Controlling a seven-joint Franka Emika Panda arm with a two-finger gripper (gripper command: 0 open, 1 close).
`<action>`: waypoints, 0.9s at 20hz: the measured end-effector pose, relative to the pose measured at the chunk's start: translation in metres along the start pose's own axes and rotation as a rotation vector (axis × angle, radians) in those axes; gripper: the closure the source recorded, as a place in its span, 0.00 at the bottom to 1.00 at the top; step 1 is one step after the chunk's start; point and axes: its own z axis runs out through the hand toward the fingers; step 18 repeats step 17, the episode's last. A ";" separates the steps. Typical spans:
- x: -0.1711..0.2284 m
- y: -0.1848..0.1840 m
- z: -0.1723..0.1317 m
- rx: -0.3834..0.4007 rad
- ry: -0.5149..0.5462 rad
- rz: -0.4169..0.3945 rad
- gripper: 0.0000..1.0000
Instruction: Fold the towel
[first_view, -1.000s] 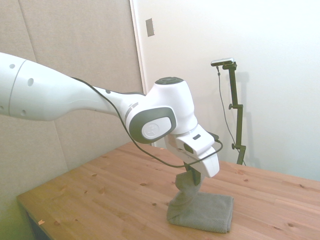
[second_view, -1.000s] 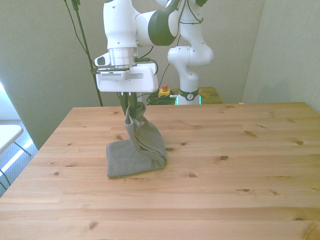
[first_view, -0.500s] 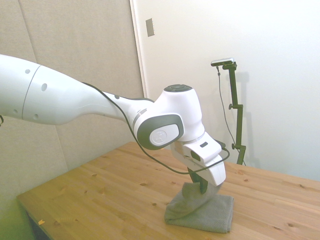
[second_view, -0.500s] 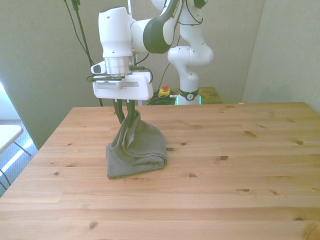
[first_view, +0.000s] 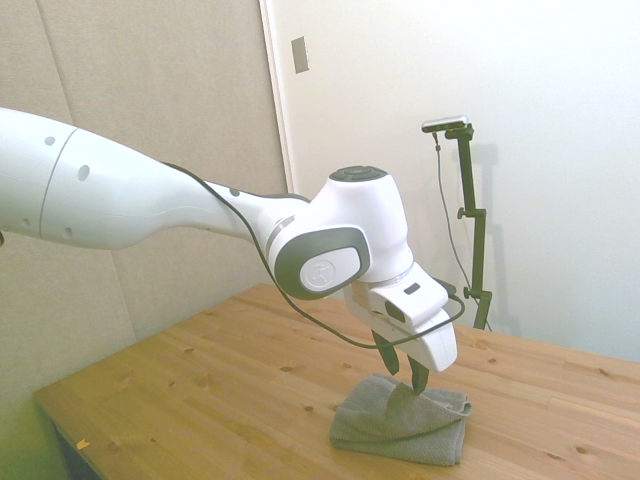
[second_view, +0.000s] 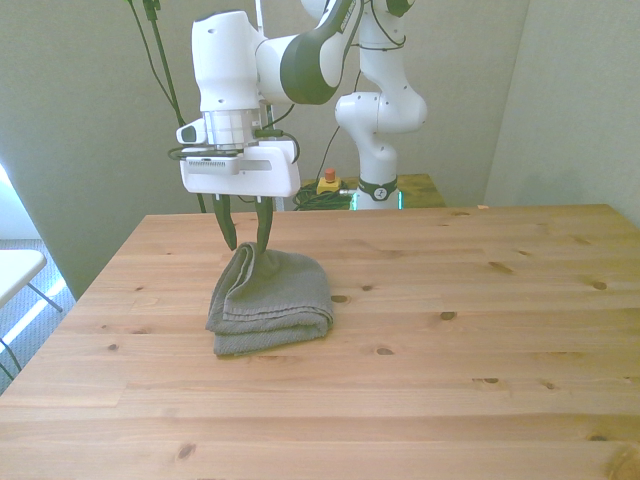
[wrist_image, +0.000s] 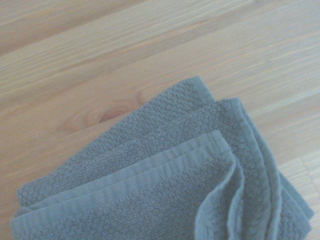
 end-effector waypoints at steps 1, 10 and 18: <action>-0.003 0.001 -0.006 -0.007 0.002 -0.001 0.00; -0.119 0.014 -0.068 -0.049 -0.009 -0.128 0.00; -0.214 0.014 -0.058 -0.099 -0.073 -0.225 0.00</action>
